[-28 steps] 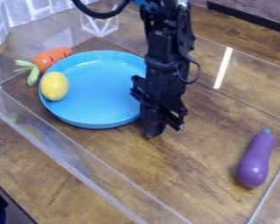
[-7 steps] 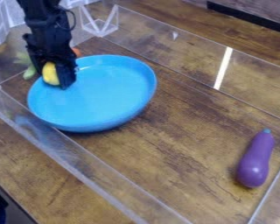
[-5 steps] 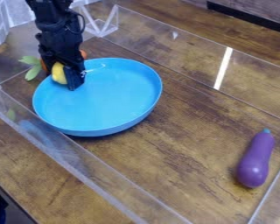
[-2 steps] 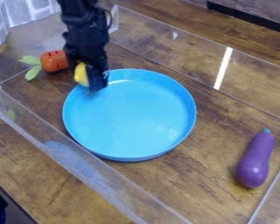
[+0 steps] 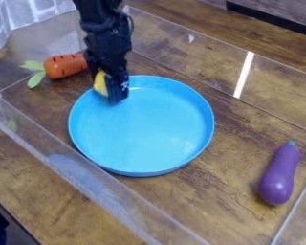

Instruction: Remove the lemon from the blue tray and put it on the table

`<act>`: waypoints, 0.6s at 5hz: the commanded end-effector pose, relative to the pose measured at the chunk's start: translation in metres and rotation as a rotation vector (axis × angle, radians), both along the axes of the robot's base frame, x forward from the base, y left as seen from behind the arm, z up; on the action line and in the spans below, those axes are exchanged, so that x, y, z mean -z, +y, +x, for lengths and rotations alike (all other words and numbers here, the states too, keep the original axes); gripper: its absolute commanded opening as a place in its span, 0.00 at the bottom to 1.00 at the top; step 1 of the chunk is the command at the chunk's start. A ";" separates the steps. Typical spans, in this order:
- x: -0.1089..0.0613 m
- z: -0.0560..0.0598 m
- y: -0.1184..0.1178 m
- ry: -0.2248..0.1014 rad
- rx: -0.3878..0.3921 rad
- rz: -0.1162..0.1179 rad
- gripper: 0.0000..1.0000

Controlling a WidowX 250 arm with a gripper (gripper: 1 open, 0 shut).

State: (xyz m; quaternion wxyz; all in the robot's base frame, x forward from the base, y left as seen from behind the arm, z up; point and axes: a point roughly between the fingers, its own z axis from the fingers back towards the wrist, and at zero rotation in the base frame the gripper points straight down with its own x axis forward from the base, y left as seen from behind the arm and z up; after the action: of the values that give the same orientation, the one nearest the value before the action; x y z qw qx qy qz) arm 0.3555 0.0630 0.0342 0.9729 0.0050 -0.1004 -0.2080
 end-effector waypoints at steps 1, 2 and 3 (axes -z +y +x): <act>-0.010 0.014 -0.014 -0.081 0.049 0.025 0.00; -0.001 0.017 -0.020 -0.087 0.072 0.033 0.00; -0.005 0.012 -0.020 -0.095 0.089 0.044 0.00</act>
State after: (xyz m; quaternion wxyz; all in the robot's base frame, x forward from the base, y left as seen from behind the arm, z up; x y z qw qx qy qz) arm 0.3659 0.0490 0.0284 0.9614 0.0263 -0.1275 -0.2423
